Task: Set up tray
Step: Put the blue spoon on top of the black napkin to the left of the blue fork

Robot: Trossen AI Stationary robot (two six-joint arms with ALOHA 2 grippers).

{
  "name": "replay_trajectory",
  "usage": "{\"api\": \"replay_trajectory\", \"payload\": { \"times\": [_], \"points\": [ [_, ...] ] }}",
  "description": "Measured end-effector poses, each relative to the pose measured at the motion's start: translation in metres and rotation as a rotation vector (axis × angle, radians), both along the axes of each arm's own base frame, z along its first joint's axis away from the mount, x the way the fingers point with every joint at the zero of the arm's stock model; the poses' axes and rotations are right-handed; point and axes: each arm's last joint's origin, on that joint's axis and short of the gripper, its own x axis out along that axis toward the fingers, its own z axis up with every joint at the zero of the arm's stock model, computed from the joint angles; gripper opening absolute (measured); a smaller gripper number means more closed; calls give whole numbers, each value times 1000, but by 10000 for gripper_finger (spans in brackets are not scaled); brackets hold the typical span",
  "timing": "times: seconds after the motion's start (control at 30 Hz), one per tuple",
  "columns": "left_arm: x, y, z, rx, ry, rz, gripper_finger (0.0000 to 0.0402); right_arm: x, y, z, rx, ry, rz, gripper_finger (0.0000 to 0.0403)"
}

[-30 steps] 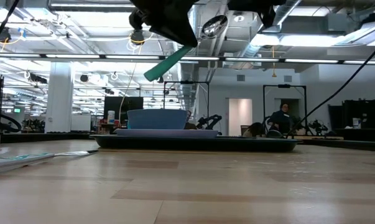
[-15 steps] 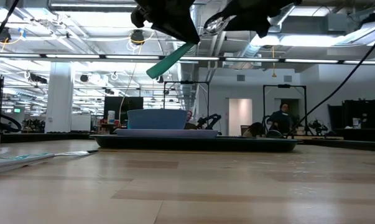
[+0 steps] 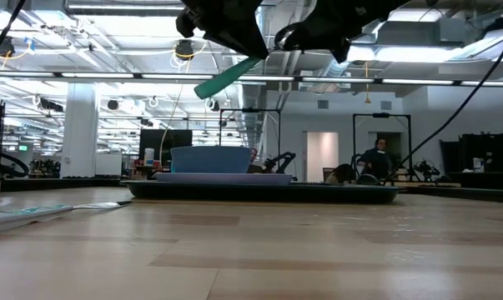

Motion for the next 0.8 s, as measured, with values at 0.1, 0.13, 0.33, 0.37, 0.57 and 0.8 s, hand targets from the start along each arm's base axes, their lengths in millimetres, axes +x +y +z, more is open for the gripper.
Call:
{"api": "replay_trajectory", "payload": {
  "times": [0.1, 0.13, 0.33, 0.37, 0.57, 0.8],
  "points": [
    [0, 0, 0, -6, 5, -8, 33, 1, 0, -1, 1, 3, 1, 7],
    [0, -1, -1, -13, 8, -16, 33, 1, 0, -1, -2, 6, 3, 5],
    [1, -2, 0, -60, 18, -66, 34, -2, 4, 0, -9, 11, 19, 3],
    [1, -2, 0, -61, 19, -67, 36, -2, 4, 0, -9, 10, 18, 3],
    [-2, -10, -1, -78, 47, -128, 74, -11, -1, 2, -11, 53, 5, 1],
    [-11, -15, 10, -82, 31, -141, 123, -23, -28, 20, -3, 246, -113, 1]
  ]
}}
